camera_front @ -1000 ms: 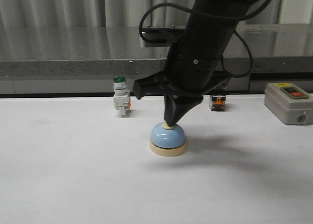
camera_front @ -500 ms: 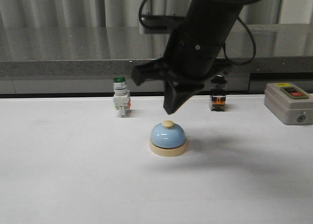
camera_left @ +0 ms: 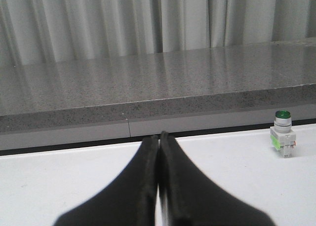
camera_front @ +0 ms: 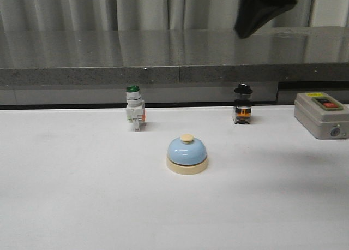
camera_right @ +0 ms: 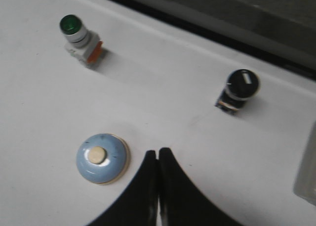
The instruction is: Place and press bell with both arms
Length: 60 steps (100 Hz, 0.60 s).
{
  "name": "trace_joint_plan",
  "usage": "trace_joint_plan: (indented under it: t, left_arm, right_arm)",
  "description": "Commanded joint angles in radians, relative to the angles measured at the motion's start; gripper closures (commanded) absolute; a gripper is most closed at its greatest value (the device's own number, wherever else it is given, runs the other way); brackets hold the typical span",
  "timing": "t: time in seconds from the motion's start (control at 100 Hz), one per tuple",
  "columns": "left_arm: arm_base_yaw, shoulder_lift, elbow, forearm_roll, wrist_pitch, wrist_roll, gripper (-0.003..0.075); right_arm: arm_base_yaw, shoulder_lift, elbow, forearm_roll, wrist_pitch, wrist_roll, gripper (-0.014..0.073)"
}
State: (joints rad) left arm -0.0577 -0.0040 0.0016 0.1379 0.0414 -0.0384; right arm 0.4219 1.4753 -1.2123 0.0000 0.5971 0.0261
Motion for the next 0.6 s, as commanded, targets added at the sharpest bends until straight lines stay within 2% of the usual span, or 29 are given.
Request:
trace_joint_plan:
  t: [0.0, 0.24, 0.59]
  left_arm:
    - [0.000, -0.029, 0.041, -0.001, -0.078, -0.007, 0.0740]
    - [0.000, -0.029, 0.041, -0.001, -0.078, -0.007, 0.0740]
    - [0.000, -0.029, 0.041, -0.001, -0.078, -0.007, 0.0740]
  right_arm:
    - [-0.058, -0.119, 0.023, -0.008, -0.043, -0.002, 0.0654]
    - [-0.179, -0.368, 0.209, -0.008, -0.095, -0.002, 0.0654]
    - [-0.273, -0.797, 0.495, -0.008, -0.167, -0.002, 0.0654]
